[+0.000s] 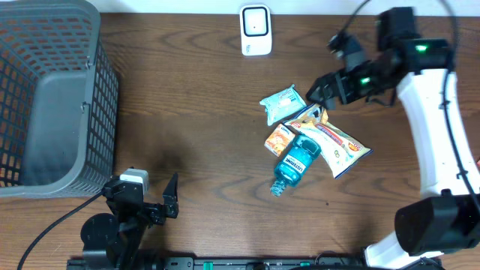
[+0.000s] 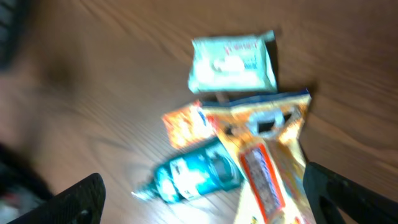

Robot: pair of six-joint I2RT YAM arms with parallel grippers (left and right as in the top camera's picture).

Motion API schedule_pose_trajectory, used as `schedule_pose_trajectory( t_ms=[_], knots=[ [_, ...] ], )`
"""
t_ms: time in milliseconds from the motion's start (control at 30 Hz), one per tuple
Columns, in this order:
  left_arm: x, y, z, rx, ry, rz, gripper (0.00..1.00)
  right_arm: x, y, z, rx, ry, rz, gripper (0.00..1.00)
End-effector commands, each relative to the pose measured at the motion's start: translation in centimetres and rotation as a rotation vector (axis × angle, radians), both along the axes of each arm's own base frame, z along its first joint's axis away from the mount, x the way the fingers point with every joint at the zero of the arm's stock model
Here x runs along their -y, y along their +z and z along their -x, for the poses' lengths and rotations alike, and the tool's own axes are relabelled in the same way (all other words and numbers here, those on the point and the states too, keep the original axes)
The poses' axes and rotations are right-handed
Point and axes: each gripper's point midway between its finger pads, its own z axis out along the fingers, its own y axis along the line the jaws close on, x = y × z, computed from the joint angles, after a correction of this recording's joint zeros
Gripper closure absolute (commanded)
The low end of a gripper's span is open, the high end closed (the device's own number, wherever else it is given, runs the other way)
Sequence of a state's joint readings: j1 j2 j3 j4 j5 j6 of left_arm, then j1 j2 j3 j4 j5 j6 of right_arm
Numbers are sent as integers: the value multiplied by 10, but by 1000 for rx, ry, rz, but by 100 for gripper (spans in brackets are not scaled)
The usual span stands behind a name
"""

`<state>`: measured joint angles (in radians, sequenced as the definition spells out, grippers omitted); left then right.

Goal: Scan the item barcode
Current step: 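Reach the right gripper to the yellow snack bag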

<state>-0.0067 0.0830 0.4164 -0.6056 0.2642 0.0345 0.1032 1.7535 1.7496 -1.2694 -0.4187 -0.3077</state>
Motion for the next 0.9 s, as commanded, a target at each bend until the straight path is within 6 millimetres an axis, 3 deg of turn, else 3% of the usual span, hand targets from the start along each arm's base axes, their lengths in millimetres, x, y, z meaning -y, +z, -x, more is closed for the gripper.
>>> schedule_pose_trajectory(
  t_ms=[0, 100, 267, 367, 600, 700, 800, 867],
  knots=[
    [1, 5, 1, 16, -12, -8, 3, 18, -29, 5, 3, 48, 283, 2],
    [1, 5, 1, 16, -12, -8, 3, 19, -48, 12, -17, 74, 376, 5],
    [1, 5, 1, 16, -12, -8, 3, 17, -86, 23, -59, 97, 389, 8],
    [1, 5, 1, 16, -12, -8, 3, 23, -113, 20, -40, 84, 424, 8],
    [1, 5, 1, 16, -12, -8, 3, 27, -152, 24, -20, 76, 441, 18],
    [1, 5, 1, 16, -12, -8, 3, 28, -166, 25, -7, 70, 438, 28],
    [1, 5, 1, 16, -12, -8, 3, 30, -181, 27, 5, 59, 434, 46],
    [1, 5, 1, 16, -12, -8, 3, 30, -188, 30, 6, 59, 434, 53]
  ],
)
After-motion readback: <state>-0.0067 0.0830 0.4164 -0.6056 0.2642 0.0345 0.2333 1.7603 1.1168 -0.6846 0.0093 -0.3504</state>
